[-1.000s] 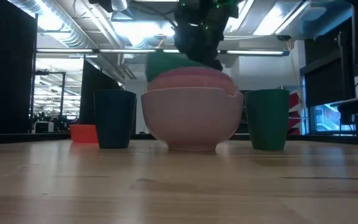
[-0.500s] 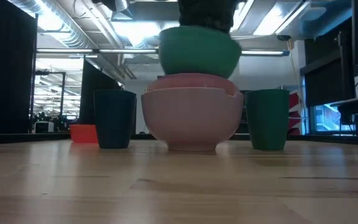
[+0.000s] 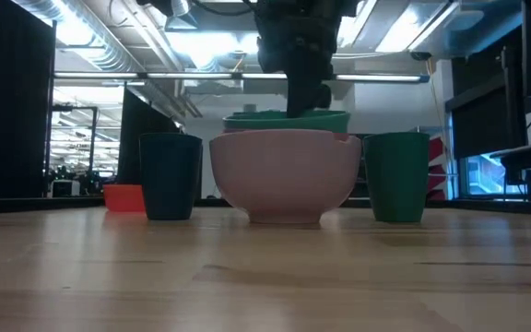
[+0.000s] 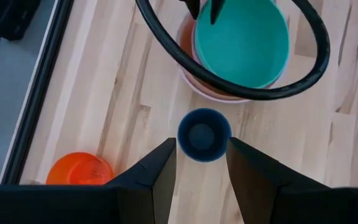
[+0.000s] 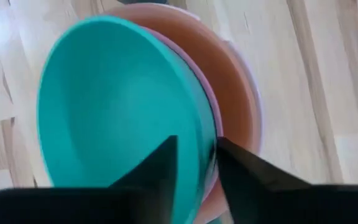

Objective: Nest bowls inside each other
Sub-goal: Stack the blue bowl on the pink bowl, then stack the orange bowl on the blue bowl

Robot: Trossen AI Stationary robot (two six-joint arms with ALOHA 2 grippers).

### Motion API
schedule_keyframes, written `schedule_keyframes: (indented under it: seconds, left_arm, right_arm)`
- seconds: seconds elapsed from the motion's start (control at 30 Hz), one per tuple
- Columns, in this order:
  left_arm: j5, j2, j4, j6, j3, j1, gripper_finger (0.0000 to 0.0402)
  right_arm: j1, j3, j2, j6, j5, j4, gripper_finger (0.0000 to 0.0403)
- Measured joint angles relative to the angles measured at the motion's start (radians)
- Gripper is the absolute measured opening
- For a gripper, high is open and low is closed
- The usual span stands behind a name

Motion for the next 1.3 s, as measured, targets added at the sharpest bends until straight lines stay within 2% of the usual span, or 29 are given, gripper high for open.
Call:
schedule_keyframes:
  seconds: [0.2, 0.6, 0.7, 0.87, 1.07, 1.3]
  left_arm:
    - [0.000, 0.000, -0.004, 0.032, 0.000, 0.000, 0.0124]
    - [-0.215, 0.020, -0.020, -0.155, -0.282, 0.139, 0.0124]
    - [-0.148, 0.053, 0.005, -0.184, -0.374, 0.277, 0.0124]
    - [-0.011, 0.095, 0.179, -0.006, -0.476, 0.459, 0.0124]
    - [0.029, 0.112, 0.321, 0.236, -0.527, 0.527, 0.0124]
    - [0.042, 0.196, 0.320, 0.299, -0.529, 0.575, 0.0124]
  right_arm:
    - [-0.003, 0.184, -0.043, -0.077, 0.009, -0.158, 0.0215]
    - [0.135, 0.490, -0.228, 0.004, 0.169, -0.277, 0.0237]
    - [0.183, 0.490, -0.264, 0.041, 0.269, -0.288, 0.0237]
    - [0.240, 0.489, -0.286, 0.082, 0.326, -0.320, 0.0237]
    - [0.299, 0.489, -0.286, 0.110, 0.332, -0.382, 0.0237]
    - [0.325, 0.489, -0.286, 0.175, 0.333, -0.382, 0.0237]
